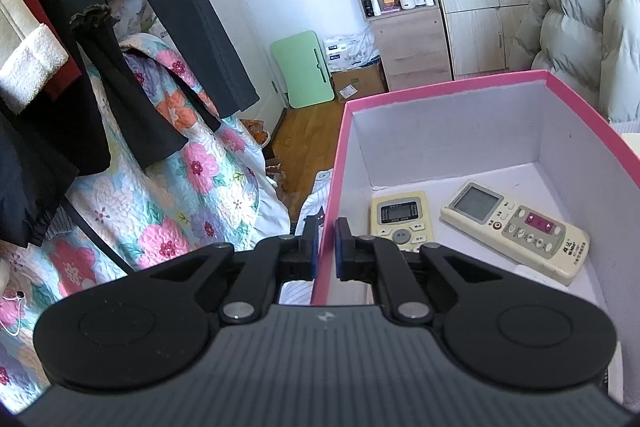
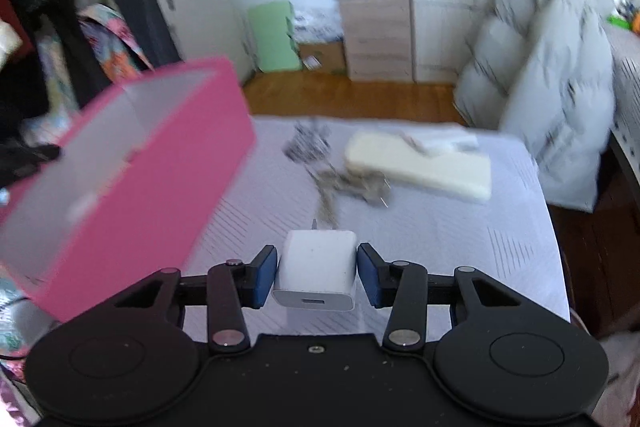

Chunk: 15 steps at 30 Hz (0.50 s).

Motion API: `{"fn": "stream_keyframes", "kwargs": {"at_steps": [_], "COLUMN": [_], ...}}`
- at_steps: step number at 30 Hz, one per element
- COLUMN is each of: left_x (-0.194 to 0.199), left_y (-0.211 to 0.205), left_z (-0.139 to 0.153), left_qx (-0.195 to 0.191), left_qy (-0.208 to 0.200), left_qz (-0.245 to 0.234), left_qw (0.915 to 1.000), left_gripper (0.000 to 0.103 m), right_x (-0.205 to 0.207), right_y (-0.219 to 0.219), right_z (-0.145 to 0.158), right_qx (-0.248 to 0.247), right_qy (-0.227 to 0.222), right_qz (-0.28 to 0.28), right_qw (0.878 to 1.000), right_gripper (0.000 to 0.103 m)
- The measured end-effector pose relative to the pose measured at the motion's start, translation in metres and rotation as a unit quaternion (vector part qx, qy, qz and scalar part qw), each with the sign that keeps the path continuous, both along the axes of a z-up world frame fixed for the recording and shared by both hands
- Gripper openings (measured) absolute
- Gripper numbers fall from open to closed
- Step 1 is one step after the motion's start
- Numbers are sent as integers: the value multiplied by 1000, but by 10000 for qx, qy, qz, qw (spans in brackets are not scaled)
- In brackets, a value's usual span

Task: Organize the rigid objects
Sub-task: 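Lower the white cube charger into the pink box and release it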

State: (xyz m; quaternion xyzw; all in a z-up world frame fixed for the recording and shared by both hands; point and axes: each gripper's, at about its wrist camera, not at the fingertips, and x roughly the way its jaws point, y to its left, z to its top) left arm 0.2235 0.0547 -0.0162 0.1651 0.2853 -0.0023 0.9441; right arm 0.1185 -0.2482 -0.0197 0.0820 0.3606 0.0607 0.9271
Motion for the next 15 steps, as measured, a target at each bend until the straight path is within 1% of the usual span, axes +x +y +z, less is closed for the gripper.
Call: {"fn": "stream_keyframes", "kwargs": {"at_steps": [4,6,8,9,11,12,15], "left_x": [-1,0,1,1,1,1,0], "left_y": [-3,-3,-1,-1,-1,-2,-3], "left_z": [-1,-1,0,0,0,-1,-1], "left_qx": [113,140,94,77,76,97,155], "left_qy": [-42,-48,-44,-46,-51,-58,-84], "left_qz": [-20,-28,-25,-20,-5,-3,9], "left_qw": [9999,9999,9999,10000,10000,9999,9998], "left_gripper": [7,7,7,7,8,8,8], "right_x": [0,3,9,13,22,28,49], "right_y": [19,31,47,58,80,90,110], "right_z": [36,50,60,62,62,60,50], "right_qx": [149,248,242,132,-260,-426,-612], "right_qy": [-458,-642,-740,-774,-782,-726,-445], "right_qz": [589,971,1389,1591,1907,2046,2404], "right_qw": [9971,9929,9872,9841,9782,9752,9677], "right_gripper": [49,49,49,49,49,49,49]}}
